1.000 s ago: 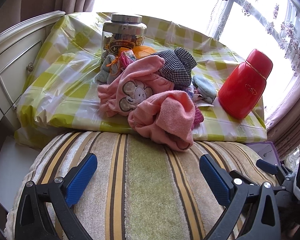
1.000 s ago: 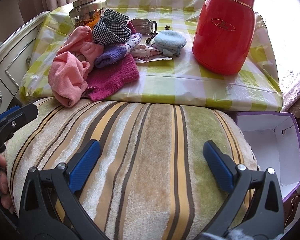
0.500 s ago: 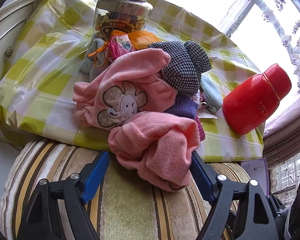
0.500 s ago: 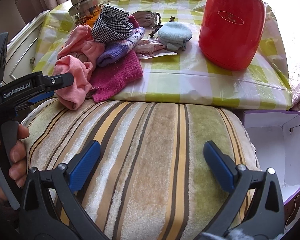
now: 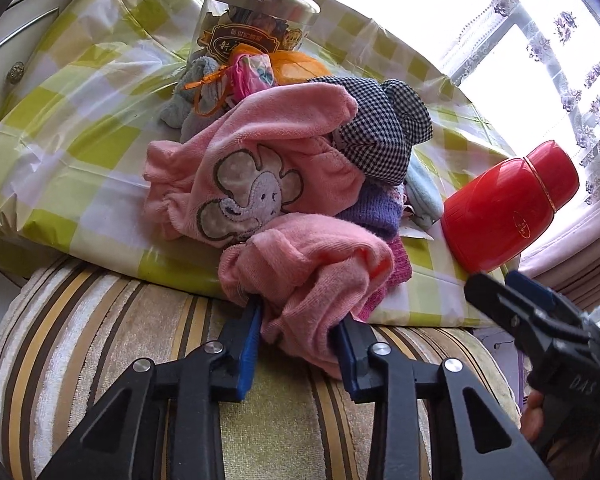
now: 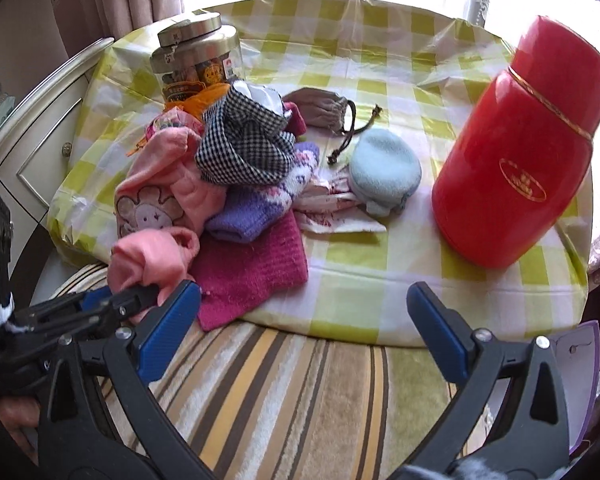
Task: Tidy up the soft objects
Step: 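Grasp the houndstooth cloth with the right tool while the left tool grasps the pink towel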
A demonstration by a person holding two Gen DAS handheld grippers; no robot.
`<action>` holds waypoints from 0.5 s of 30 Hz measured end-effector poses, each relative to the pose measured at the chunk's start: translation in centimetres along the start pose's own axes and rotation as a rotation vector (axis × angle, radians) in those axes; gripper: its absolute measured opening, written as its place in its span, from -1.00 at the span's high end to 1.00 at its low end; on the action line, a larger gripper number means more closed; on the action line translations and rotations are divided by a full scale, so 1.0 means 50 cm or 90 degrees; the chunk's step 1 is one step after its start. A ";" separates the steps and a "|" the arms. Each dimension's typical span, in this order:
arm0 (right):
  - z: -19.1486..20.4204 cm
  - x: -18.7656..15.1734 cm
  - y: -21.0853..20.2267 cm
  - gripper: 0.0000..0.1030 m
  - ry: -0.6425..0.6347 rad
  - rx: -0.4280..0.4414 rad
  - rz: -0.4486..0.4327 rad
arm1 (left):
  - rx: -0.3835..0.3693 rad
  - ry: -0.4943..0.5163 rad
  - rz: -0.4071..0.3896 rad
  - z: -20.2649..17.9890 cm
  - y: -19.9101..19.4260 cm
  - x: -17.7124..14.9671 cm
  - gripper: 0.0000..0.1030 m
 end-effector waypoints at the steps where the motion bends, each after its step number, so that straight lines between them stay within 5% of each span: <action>1: 0.010 0.021 0.004 -1.00 -0.012 -0.003 -0.009 | 0.001 0.002 -0.004 0.000 -0.002 -0.001 0.33; 7: 0.063 0.115 0.047 -1.00 -0.038 0.002 -0.052 | 0.007 0.007 -0.019 -0.002 -0.010 -0.007 0.34; 15: 0.095 0.154 0.121 -0.89 -0.051 -0.005 -0.055 | 0.014 0.008 -0.026 0.001 -0.013 -0.011 0.34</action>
Point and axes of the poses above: each gripper's, at about its wrist camera, not at the fingertips, and y roughly the way its jaws point, z to its left, x to its top, the point moved 1 cm from there along y, roughly the way its jaws point, and after that the axes turned 2 degrees about -y, right-handed, at the moved point
